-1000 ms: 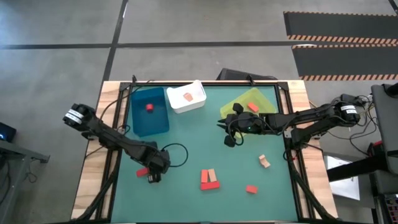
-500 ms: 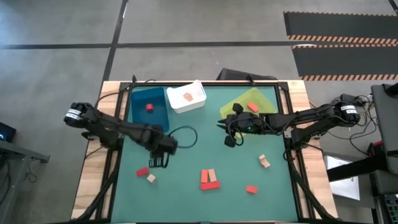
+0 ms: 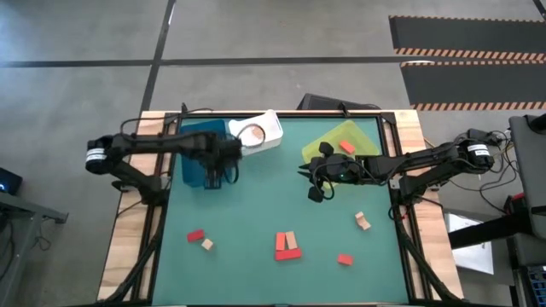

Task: Sort & place blocks by color
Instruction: Put the red block into the blue bin

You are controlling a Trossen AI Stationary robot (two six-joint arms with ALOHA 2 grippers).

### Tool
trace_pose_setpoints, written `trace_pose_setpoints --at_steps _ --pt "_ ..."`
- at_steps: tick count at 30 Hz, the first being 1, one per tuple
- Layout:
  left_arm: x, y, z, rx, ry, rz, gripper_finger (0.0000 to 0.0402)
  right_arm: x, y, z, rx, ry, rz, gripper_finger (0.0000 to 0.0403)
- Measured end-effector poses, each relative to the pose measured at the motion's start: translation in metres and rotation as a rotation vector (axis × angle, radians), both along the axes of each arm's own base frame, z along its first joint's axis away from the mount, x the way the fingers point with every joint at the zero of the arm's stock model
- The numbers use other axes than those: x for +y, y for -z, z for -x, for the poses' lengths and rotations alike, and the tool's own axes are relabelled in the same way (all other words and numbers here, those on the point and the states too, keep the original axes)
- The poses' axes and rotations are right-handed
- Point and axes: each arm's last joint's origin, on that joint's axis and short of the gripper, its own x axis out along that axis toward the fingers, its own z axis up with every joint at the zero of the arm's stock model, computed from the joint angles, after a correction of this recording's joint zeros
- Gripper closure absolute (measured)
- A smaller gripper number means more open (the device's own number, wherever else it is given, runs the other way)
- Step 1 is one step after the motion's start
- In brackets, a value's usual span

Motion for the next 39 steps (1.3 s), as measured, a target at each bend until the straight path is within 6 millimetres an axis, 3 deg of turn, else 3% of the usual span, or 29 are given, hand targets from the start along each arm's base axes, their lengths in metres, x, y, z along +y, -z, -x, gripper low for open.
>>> trace_pose_setpoints --at_steps 8,18,32,39 --pt "0.043 0.011 0.009 -0.022 -0.018 -0.03 0.0268 0.0 0.002 0.001 0.004 0.006 -0.011 0.0339" --pt "0.071 0.049 0.029 0.007 -0.047 -0.025 0.0267 0.0 0.003 0.001 0.003 0.008 -0.014 0.0339" --pt "0.077 0.091 0.044 -0.01 -0.059 -0.041 0.0267 0.0 0.003 0.001 0.003 0.007 -0.02 0.0339" --pt "0.077 0.093 0.044 -0.011 -0.061 -0.052 0.0267 0.0 0.003 0.001 0.002 0.01 -0.025 0.0339"
